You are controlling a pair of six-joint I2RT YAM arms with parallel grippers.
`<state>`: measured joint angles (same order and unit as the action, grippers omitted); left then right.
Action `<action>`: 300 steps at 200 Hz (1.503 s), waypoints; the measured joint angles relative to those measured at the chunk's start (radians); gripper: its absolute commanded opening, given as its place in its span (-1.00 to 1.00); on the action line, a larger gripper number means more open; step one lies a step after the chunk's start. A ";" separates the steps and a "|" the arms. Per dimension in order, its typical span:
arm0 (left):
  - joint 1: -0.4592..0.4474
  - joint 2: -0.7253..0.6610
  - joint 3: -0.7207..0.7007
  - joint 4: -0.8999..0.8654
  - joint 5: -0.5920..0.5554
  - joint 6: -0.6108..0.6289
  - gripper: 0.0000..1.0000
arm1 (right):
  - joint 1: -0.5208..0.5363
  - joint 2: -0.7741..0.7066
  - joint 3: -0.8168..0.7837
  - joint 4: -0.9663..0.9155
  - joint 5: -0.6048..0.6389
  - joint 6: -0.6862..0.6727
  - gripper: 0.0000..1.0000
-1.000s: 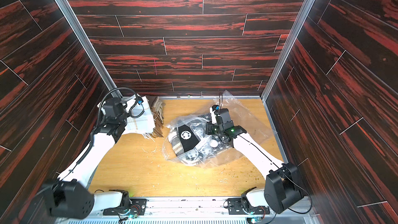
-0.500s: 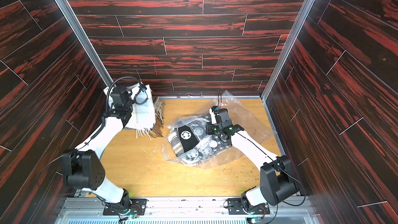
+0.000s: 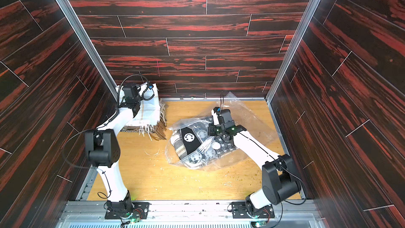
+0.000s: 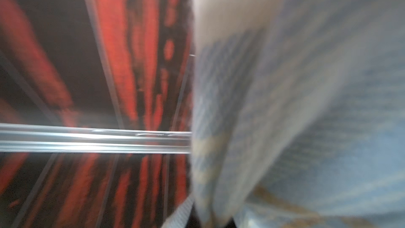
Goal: Take the scarf out of the vacuum bag
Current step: Place the scarf at the corner of the board.
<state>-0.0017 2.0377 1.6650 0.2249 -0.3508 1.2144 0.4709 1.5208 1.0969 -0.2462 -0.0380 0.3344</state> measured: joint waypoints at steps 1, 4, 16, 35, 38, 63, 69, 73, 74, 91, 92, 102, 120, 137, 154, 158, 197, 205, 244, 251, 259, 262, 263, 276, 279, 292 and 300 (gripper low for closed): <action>0.000 0.003 0.002 0.000 0.000 0.000 -1.00 | 0.000 0.000 0.000 0.000 0.000 0.000 -1.00; 0.002 0.013 0.011 0.000 0.001 -0.002 -1.00 | 0.000 0.002 0.002 0.000 -0.001 0.000 -1.00; 0.006 0.051 0.041 0.000 0.005 -0.008 -1.00 | 0.000 0.005 0.011 0.000 -0.007 0.000 -1.00; 0.013 0.101 0.085 0.001 0.007 -0.018 -1.00 | 0.000 0.005 0.026 0.000 -0.025 0.000 -1.00; 0.014 0.105 0.091 0.001 0.008 -0.019 -1.00 | 0.000 0.005 0.027 0.001 -0.029 0.000 -1.00; 0.021 0.153 0.125 0.006 0.007 -0.035 -1.00 | 0.000 0.005 0.030 0.000 -0.044 0.000 -1.00; 0.023 0.164 0.130 0.011 0.008 -0.039 -0.90 | 0.000 0.005 0.030 0.000 -0.046 0.000 -1.00; 0.023 0.169 0.132 0.014 0.008 -0.042 -0.74 | 0.000 0.005 0.030 0.000 -0.048 0.000 -1.00; 0.023 0.171 0.133 0.015 0.008 -0.042 -0.70 | 0.000 0.005 0.030 0.000 -0.048 0.000 -1.00; 0.027 0.196 0.133 0.038 0.009 -0.053 0.13 | 0.000 0.005 0.030 0.000 -0.050 0.000 -1.00; 0.027 0.197 0.133 0.041 0.008 -0.058 0.17 | 0.000 0.005 0.030 0.000 -0.050 0.000 -1.00; 0.029 0.211 0.133 0.068 0.008 -0.070 0.52 | 0.000 0.005 0.030 0.000 -0.050 0.000 -1.00; 0.033 0.233 0.133 0.119 0.007 -0.107 1.00 | 0.000 0.005 0.030 0.000 -0.051 0.000 -1.00; 0.035 0.246 0.132 0.168 0.007 -0.161 1.00 | 0.000 0.006 0.030 0.000 -0.053 0.000 -1.00; 0.036 0.247 0.132 0.216 0.007 -0.213 1.00 | 0.000 0.008 0.030 0.000 -0.054 0.001 -1.00; 0.036 0.247 0.132 0.226 0.007 -0.223 1.00 | 0.000 0.009 0.030 0.000 -0.054 0.002 -1.00; 0.036 0.247 0.097 0.302 0.008 -0.282 1.00 | 0.000 0.011 0.028 0.001 -0.056 0.002 -1.00; 0.036 0.247 0.078 0.309 0.007 -0.292 1.00 | 0.000 0.011 0.026 0.002 -0.056 0.002 -1.00; 0.036 0.251 -0.024 0.359 0.004 -0.334 1.00 | 0.000 0.011 0.023 0.002 -0.058 0.005 -1.00; 0.036 0.251 -0.037 0.374 0.003 -0.341 1.00 | 0.000 0.010 0.022 0.002 -0.058 0.005 -1.00; 0.036 0.251 -0.046 0.388 0.004 -0.346 1.00 | 0.000 0.009 0.021 0.002 -0.059 0.006 -1.00; 0.036 0.251 -0.047 0.392 0.004 -0.348 1.00 | 0.000 0.009 0.021 0.002 -0.059 0.006 -1.00; 0.036 0.251 -0.048 0.393 0.004 -0.348 1.00 | 0.000 0.009 0.021 0.002 -0.059 0.006 -1.00; 0.036 0.251 -0.048 0.395 0.007 -0.349 1.00 | 0.000 0.005 0.021 0.002 -0.060 0.006 -1.00; 0.036 0.251 -0.048 0.394 0.008 -0.349 1.00 | 0.000 0.005 0.021 0.002 -0.060 0.006 -1.00; 0.036 0.251 -0.048 0.394 0.010 -0.351 1.00 | 0.000 -0.002 0.021 0.001 -0.060 0.006 -1.00; 0.036 0.251 -0.048 0.395 0.010 -0.352 1.00 | 0.000 -0.006 0.021 0.001 -0.060 0.006 -1.00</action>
<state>0.0341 2.2883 1.6173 0.6197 -0.3412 0.8627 0.4706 1.5143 1.1183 -0.2451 -0.0982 0.3405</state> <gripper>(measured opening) 0.999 0.045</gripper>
